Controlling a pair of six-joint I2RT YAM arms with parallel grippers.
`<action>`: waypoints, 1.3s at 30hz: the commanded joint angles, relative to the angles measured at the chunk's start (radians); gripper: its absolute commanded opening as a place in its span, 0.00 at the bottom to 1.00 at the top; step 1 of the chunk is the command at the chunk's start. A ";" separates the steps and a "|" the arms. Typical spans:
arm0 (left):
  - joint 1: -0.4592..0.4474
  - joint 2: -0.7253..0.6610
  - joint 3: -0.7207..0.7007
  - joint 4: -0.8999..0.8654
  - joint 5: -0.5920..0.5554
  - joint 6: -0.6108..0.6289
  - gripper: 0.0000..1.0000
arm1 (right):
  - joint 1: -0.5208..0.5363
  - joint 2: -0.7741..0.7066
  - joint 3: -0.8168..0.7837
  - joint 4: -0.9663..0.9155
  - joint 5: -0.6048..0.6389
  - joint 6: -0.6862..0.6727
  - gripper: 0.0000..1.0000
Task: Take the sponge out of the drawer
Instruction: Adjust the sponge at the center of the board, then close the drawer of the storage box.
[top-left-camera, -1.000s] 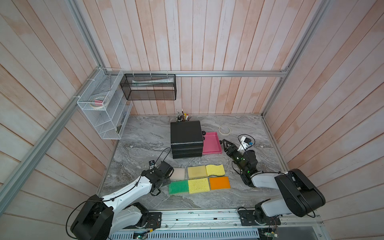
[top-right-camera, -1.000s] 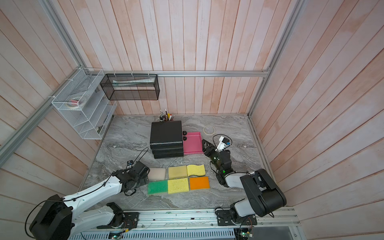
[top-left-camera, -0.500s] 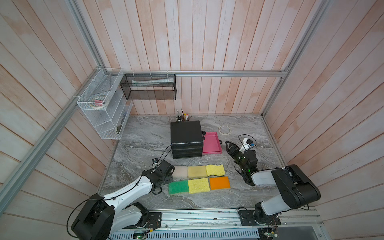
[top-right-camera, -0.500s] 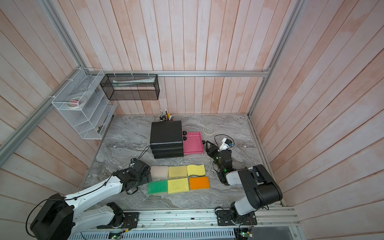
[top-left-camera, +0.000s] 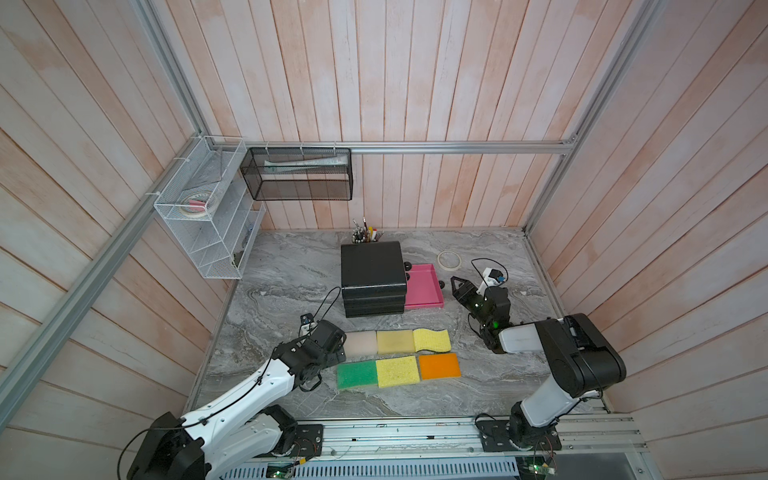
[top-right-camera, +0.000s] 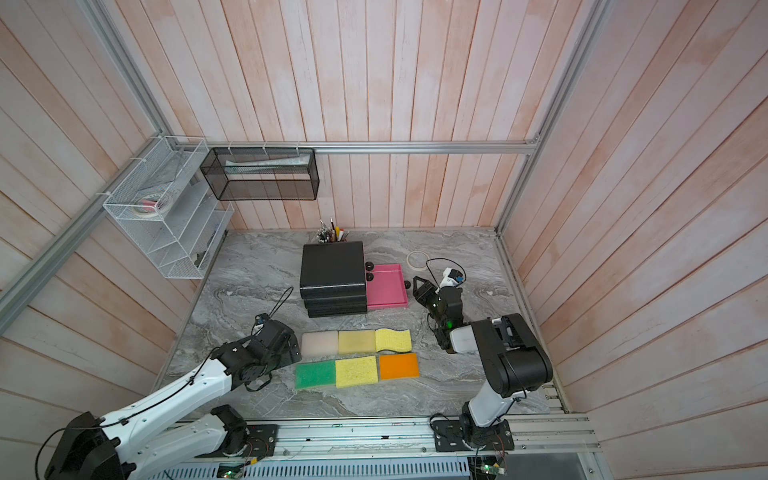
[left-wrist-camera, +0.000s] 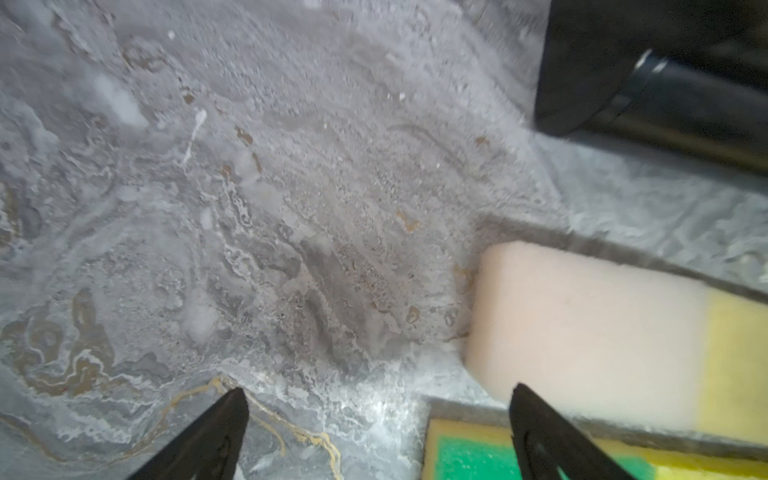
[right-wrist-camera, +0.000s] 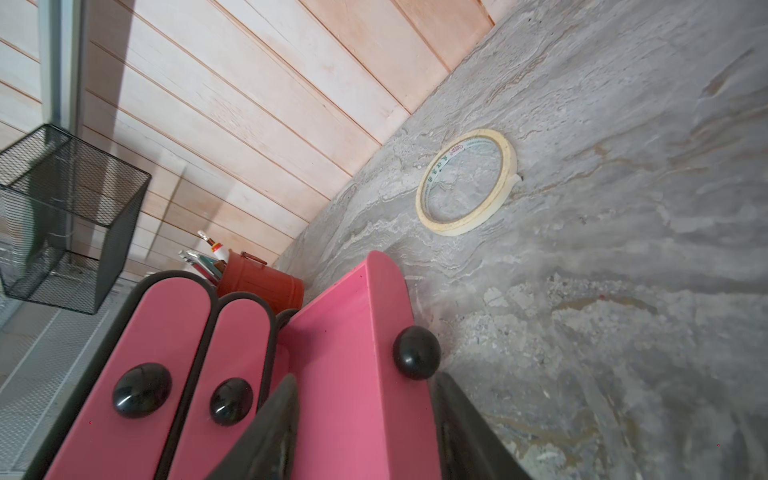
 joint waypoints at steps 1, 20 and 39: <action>-0.005 -0.043 0.055 -0.004 -0.078 0.008 1.00 | -0.009 0.034 0.045 -0.142 -0.010 -0.093 0.54; 0.394 0.175 0.218 0.671 0.187 0.345 1.00 | 0.042 0.231 0.224 -0.268 -0.100 -0.177 0.50; 0.449 0.438 0.252 0.858 0.442 0.418 1.00 | 0.182 0.259 0.326 -0.291 -0.129 -0.171 0.51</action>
